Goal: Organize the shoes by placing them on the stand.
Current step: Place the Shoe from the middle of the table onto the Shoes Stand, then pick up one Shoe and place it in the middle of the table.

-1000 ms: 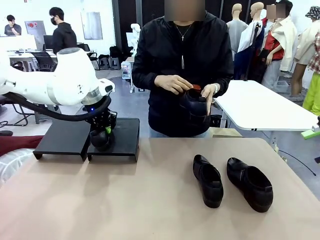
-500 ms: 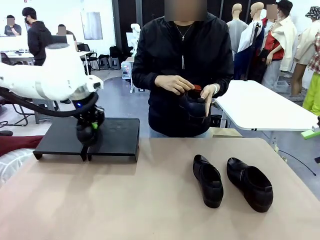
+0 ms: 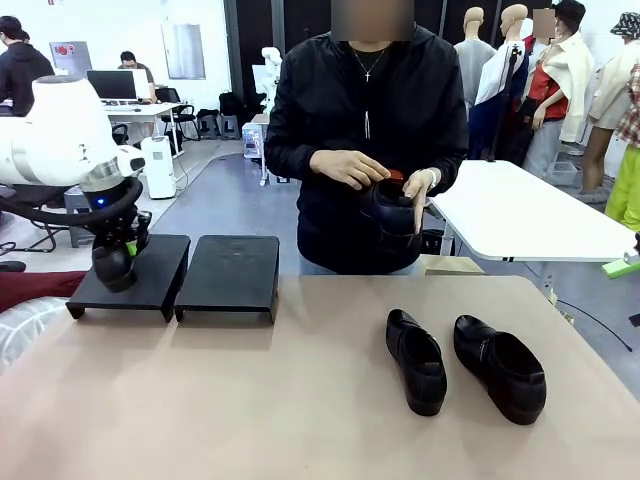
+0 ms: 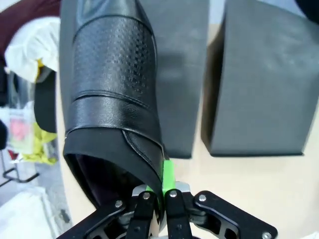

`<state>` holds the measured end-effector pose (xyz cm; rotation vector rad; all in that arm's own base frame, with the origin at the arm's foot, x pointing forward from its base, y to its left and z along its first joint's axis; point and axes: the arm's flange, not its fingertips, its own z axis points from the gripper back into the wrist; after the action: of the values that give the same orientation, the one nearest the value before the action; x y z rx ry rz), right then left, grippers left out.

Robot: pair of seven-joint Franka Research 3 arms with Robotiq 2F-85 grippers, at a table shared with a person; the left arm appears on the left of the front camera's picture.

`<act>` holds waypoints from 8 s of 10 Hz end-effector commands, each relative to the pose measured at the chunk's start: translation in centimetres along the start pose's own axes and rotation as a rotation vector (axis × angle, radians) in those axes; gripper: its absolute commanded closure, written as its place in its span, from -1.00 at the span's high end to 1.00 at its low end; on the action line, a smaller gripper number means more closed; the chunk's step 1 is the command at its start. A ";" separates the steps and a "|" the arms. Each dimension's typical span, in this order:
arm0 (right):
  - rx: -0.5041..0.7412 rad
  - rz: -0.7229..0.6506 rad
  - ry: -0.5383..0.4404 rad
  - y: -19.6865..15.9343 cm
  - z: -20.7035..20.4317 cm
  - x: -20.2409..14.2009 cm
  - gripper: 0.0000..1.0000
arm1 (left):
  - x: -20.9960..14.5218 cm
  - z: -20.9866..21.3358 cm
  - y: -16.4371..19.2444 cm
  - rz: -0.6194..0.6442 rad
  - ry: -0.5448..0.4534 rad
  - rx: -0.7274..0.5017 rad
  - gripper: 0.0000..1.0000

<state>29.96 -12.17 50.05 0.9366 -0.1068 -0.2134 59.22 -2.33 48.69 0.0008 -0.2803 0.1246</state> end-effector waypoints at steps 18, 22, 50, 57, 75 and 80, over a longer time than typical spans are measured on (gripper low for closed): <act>0.003 -0.013 0.004 0.3 0.2 0.0 1.00 | 3.8 -3.5 1.5 -0.060 -0.099 0.129 1.00; 0.003 -0.013 0.004 0.3 0.2 0.0 1.00 | 0.9 0.6 2.0 -0.220 -0.104 -0.079 1.00; -0.214 0.156 0.034 6.5 -4.4 3.5 1.00 | -14.6 7.1 15.3 -0.840 0.044 -0.892 1.00; -0.010 -0.269 -0.238 -11.0 22.8 -5.5 1.00 | -14.6 7.1 15.3 -0.840 0.044 -0.892 1.00; -0.485 0.234 0.106 16.0 -23.1 -3.5 1.00 | -14.6 7.1 15.3 -0.840 0.044 -0.892 1.00; -0.569 0.180 -0.085 12.9 -33.6 1.7 1.00 | -14.6 7.1 15.3 -0.840 0.044 -0.892 1.00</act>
<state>37.58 19.89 41.42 0.3855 -0.1412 -0.0290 41.62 10.75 50.92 -0.7612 -0.2675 -0.8440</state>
